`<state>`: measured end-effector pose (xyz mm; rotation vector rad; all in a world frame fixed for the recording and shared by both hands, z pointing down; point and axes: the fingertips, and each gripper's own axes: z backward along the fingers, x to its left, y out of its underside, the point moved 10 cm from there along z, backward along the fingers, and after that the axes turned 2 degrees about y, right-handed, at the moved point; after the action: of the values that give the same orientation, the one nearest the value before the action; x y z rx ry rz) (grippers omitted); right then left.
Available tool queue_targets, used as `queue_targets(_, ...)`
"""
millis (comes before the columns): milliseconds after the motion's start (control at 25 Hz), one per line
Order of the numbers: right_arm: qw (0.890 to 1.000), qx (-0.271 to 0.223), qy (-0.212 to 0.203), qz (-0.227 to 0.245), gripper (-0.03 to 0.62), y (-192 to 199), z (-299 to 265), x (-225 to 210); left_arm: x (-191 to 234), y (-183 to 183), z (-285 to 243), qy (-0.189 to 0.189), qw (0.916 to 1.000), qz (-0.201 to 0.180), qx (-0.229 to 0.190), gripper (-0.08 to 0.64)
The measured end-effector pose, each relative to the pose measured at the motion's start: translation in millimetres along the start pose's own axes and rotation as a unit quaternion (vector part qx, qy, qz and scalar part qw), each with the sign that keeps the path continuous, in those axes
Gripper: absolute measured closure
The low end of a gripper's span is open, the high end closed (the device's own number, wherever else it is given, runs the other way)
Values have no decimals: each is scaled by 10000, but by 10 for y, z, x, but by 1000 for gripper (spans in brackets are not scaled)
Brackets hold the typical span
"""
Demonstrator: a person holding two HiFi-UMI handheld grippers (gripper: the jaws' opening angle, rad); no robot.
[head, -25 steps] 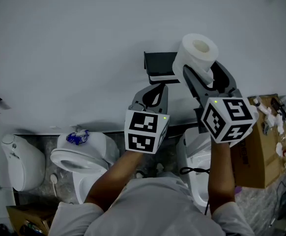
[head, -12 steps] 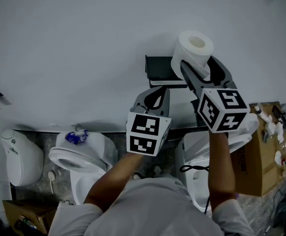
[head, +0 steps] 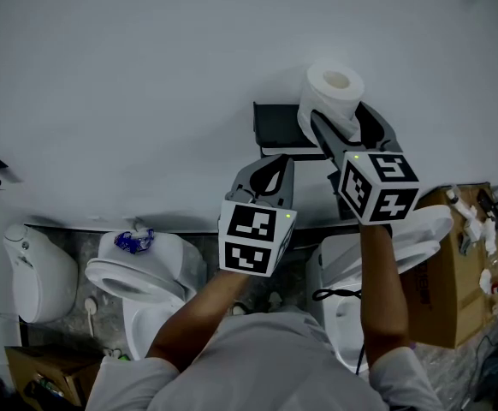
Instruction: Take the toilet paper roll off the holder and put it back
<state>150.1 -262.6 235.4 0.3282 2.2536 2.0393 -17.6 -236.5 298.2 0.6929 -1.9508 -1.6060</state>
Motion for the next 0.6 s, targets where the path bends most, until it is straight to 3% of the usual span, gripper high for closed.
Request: queue_targets(600, 9996, 17, -75, -257, 258, 102, -30, 6, 8, 54, 38, -48, 10000, 29, 62, 555)
